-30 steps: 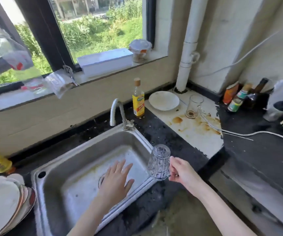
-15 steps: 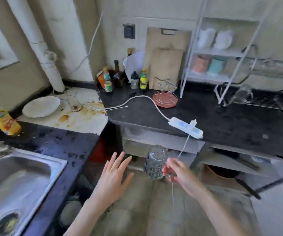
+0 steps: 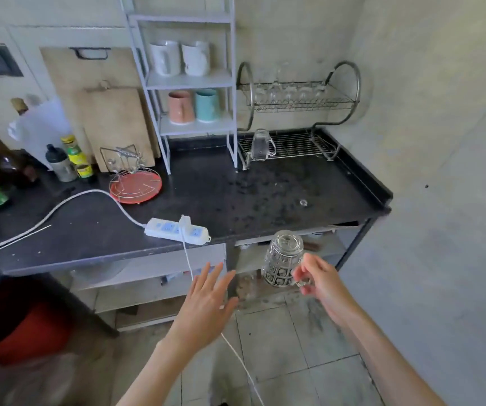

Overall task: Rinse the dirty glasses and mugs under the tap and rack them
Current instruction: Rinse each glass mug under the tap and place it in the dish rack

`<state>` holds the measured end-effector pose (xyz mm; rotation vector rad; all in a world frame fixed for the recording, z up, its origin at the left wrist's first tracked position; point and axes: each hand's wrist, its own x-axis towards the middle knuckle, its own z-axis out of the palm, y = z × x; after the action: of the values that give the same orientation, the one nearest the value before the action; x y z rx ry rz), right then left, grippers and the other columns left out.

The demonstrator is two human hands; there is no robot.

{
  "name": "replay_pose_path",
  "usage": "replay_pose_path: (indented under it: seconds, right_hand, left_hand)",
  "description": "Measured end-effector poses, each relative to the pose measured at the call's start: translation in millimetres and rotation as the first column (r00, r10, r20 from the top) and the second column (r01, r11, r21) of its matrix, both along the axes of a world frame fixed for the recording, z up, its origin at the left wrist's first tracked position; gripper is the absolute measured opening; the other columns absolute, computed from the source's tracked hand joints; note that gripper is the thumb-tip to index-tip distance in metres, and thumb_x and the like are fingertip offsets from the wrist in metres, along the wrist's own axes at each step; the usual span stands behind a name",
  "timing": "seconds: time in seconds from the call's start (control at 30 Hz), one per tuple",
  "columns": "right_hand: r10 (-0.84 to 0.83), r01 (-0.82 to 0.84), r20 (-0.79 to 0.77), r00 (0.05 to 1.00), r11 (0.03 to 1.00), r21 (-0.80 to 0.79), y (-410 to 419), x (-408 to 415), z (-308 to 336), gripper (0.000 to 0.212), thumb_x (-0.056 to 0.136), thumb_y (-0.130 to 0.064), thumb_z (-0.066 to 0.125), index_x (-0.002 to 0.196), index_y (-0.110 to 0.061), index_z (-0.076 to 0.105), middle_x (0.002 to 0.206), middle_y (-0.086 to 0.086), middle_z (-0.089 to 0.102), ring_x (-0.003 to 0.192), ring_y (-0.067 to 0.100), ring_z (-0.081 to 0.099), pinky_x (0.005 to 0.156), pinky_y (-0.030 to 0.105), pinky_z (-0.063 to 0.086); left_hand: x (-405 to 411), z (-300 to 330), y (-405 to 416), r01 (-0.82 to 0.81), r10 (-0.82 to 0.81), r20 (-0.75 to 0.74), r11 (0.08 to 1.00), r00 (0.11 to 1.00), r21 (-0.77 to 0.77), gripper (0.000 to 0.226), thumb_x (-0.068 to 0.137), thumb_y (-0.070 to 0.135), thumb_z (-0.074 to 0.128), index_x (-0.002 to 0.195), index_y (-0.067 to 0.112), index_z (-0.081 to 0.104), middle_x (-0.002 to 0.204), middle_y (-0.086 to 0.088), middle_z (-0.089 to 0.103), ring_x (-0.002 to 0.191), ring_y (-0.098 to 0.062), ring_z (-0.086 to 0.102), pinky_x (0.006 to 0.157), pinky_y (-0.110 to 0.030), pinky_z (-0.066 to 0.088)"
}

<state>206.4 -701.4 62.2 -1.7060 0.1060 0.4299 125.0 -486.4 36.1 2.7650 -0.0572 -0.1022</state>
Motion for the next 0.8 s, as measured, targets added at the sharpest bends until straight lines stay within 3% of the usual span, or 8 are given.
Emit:
replay_pose_path:
  seconds: [0.2,0.4,0.5,0.8]
  right_hand:
    - [-0.107,0.104,-0.059,0.993,0.994,-0.040,-34,91,-23,0.034,0.100,-0.028,0.038,0.073,-0.010,0.048,0.074,0.005,0.055,0.073,0.016,0.050,0.058,0.025,0.042]
    - [-0.182,0.178,-0.044,0.982,0.981,-0.083,-34,222,-23,0.032,0.100,-0.031,0.039,0.078,-0.012,0.052,0.081,0.003,0.059,0.075,0.016,0.052,0.066,0.027,0.044]
    - [-0.183,0.182,-0.001,0.983,0.976,-0.124,-31,282,-15,0.030,0.101,-0.028,0.036,0.087,-0.011,0.056,0.087,0.002,0.062,0.080,0.012,0.053,0.068,0.026,0.044]
    - [-0.152,0.150,-0.025,0.988,0.987,-0.064,-18,439,-21,0.031,0.101,-0.025,0.035,0.080,-0.012,0.053,0.085,0.001,0.062,0.081,0.011,0.051,0.064,0.023,0.043]
  left_hand:
    - [112,-25,-22,0.038,-0.039,-0.009,0.998,0.999,-0.056,0.057,0.096,0.049,0.027,0.147,0.025,0.017,0.158,0.001,0.001,0.144,-0.020,-0.011,0.115,-0.030,0.002]
    - [253,-15,-20,0.028,-0.027,0.013,0.996,1.000,-0.087,0.052,0.099,0.035,0.037,0.147,0.025,0.020,0.158,0.002,0.004,0.144,-0.020,-0.010,0.117,-0.036,0.006]
    - [312,-7,-14,0.025,-0.025,0.003,0.998,1.000,-0.059,0.051,0.100,0.035,0.034,0.147,0.024,0.019,0.158,0.001,0.003,0.144,-0.021,-0.010,0.116,-0.036,0.006]
    - [429,-14,-14,-0.072,0.078,-0.098,0.995,0.992,0.066,0.058,0.100,0.036,0.030,0.150,0.021,0.004,0.157,-0.002,-0.009,0.144,-0.022,-0.013,0.117,-0.037,0.002]
